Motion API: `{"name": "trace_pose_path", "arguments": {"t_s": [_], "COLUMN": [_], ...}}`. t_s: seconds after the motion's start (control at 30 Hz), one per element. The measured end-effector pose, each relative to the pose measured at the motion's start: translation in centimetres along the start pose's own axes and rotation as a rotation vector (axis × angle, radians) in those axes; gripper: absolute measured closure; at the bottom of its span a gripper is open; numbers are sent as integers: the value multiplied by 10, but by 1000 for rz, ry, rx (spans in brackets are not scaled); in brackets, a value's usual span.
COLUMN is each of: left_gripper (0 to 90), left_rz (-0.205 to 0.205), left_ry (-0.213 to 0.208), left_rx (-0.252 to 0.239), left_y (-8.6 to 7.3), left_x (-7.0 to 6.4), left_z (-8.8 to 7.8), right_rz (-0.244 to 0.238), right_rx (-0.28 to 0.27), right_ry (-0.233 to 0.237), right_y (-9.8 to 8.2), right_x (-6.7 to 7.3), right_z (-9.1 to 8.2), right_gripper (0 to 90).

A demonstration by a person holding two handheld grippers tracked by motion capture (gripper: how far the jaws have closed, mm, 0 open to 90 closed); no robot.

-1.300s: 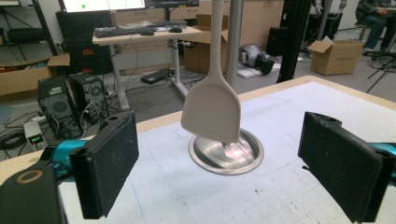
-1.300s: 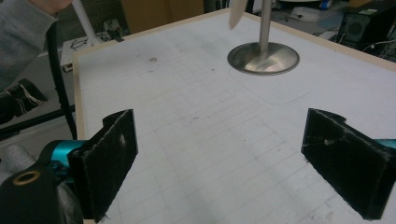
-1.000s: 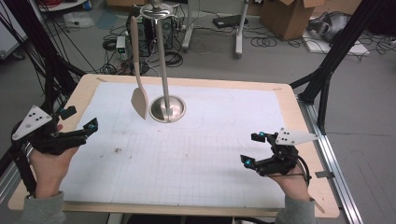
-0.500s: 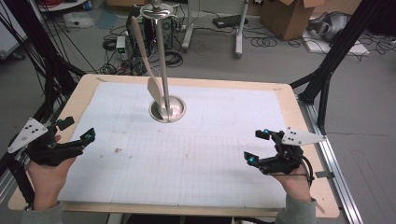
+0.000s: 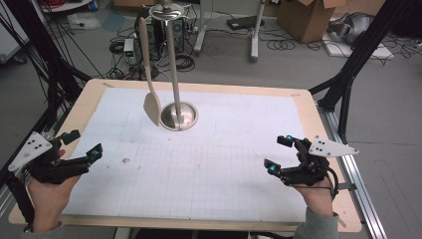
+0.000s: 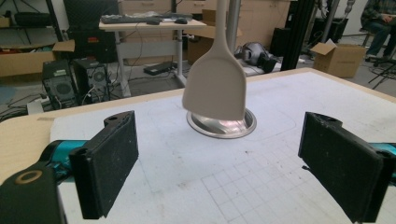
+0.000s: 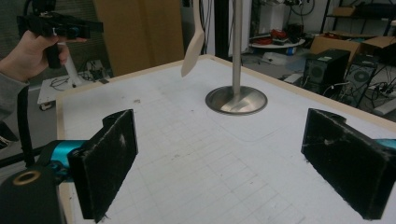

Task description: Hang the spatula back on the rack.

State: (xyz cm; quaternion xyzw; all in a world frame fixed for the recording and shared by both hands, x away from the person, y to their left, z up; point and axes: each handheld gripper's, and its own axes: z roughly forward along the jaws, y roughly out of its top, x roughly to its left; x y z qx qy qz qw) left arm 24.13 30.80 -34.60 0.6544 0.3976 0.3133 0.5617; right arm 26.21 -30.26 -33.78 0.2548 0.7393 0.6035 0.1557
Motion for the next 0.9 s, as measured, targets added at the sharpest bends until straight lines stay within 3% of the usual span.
{"name": "trace_pose_path", "arguments": {"t_s": [0.43,0.9], "left_gripper": [124,111], "left_rz": [25,15], "left_ry": [-13,7], "left_rx": [31,51], "left_y": [-3,-3], "left_x": [-9,-13], "left_z": [5,3], "right_rz": [-8,-10], "right_rx": [-13,-44], "right_ry": [-11,-18], "right_y": [1,4], "right_x": [3,6], "right_z": [-3,-3], "right_gripper": [96,96]}}
